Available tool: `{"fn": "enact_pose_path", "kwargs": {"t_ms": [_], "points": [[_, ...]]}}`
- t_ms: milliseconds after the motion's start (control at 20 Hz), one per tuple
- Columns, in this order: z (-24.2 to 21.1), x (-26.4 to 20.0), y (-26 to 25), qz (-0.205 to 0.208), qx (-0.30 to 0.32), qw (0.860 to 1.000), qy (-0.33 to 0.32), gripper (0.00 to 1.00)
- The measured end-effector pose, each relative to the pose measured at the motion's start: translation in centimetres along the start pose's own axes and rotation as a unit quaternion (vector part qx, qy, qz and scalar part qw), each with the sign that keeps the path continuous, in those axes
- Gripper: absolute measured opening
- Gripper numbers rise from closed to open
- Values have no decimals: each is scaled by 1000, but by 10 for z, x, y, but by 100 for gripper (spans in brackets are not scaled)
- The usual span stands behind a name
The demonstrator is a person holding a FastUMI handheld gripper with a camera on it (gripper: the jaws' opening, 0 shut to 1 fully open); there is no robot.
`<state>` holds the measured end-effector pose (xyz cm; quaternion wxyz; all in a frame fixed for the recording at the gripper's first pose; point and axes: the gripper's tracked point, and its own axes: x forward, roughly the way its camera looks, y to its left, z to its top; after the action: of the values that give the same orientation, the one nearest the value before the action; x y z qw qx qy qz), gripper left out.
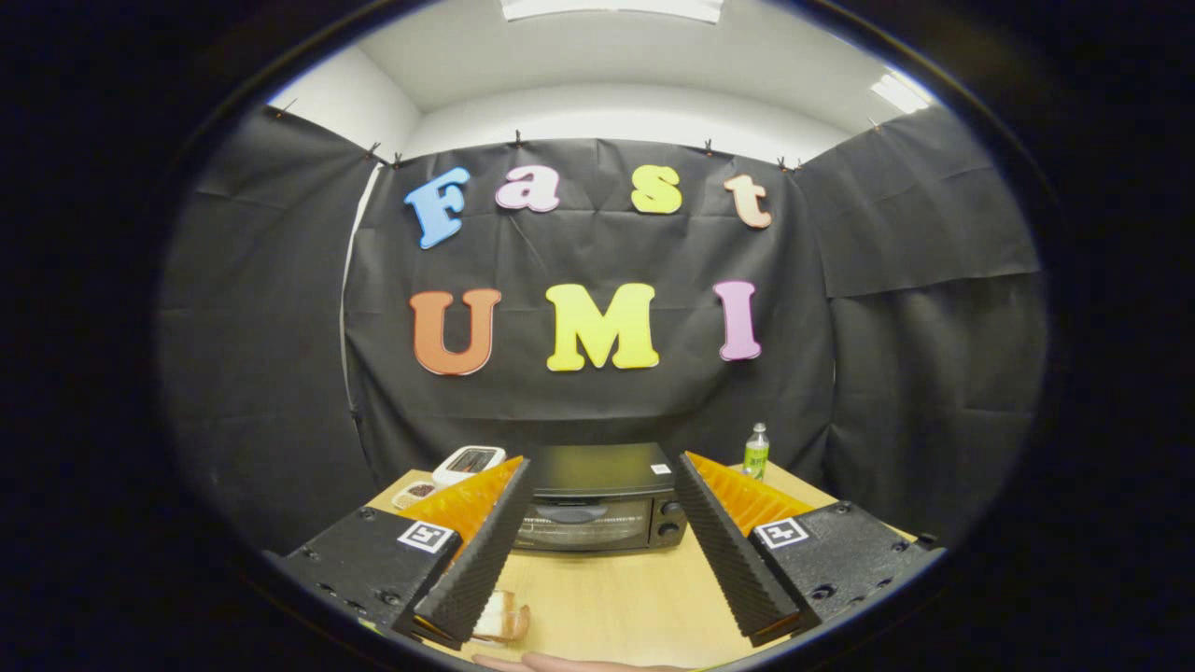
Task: Open the toaster oven, put the food inside, and close the toaster oven door.
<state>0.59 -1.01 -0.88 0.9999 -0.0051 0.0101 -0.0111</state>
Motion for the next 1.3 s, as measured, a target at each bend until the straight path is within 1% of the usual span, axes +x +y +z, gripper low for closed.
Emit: {"fn": "enact_pose_path", "kwargs": {"t_ms": [150, 400, 550, 700, 750, 850, 950, 1050, 1150, 1250, 1300], "points": [[-8, 13, 1, -1, -6, 1000, 6, 100], [-34, 67, 8, 1, -5, 999, 32, 100], [-45, 111, 14, 4, 0, 999, 42, 100], [-69, 156, 15, -3, -7, 998, 69, 100], [-78, 171, 14, -8, -6, 997, 75, 100], [-97, 206, 6, -32, -6, 996, 85, 100], [-115, 238, 2, -48, -26, 994, 90, 100], [-133, 264, 17, -30, -37, 993, 104, 100], [-141, 276, 26, -19, -38, 994, 101, 100], [-150, 285, 18, -43, -41, 993, 99, 100], [-159, 288, 21, -40, -33, 993, 108, 100]]}}
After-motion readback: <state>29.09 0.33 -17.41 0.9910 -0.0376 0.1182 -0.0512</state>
